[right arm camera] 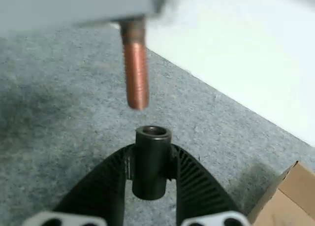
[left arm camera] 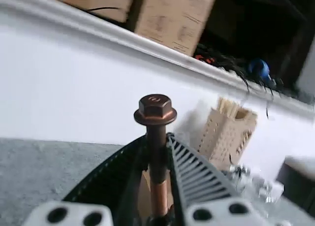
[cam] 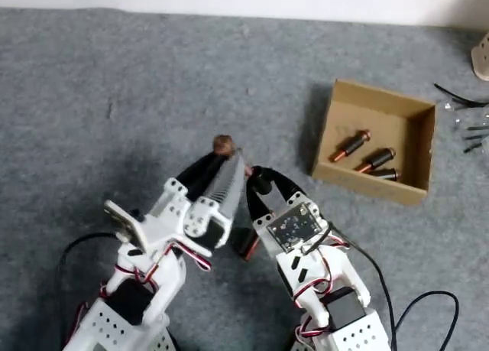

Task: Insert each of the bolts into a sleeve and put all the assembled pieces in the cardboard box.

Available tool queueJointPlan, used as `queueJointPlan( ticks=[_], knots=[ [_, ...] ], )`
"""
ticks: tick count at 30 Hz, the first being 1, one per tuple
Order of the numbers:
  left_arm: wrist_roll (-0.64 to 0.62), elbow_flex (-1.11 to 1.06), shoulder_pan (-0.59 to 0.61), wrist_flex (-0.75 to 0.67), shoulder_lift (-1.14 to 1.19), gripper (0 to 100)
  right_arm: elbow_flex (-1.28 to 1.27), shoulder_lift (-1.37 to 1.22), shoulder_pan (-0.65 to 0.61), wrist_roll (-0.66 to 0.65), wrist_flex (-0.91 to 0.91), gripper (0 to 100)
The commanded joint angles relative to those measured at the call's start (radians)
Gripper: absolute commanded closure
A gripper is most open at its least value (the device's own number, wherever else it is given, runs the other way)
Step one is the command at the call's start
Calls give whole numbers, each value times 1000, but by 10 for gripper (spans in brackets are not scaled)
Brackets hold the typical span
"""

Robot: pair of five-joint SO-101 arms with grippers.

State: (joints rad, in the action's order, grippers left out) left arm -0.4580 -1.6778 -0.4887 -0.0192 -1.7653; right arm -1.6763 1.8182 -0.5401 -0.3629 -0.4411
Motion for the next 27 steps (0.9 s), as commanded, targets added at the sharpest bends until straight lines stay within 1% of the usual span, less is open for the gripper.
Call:
queueJointPlan(
  ticks=[1, 6, 11, 15, 21, 27],
  knots=[
    [-43, -21, 18, 3, 5, 994, -128, 21, 10, 12, 36, 993],
    [-51, -21, 16, 40, 7, 994, -128, 21, 10, 11, 36, 993],
    [-51, -21, 15, 38, 7, 994, -128, 21, 8, 11, 39, 993],
    [-51, -21, -19, 37, 7, 994, -128, 21, 10, 11, 56, 993],
    [-51, -21, -15, 37, 7, 994, -128, 21, 10, 11, 54, 993],
    [-51, -21, -2, -29, 8, 994, -128, 21, 8, 9, 53, 993]
  ],
)
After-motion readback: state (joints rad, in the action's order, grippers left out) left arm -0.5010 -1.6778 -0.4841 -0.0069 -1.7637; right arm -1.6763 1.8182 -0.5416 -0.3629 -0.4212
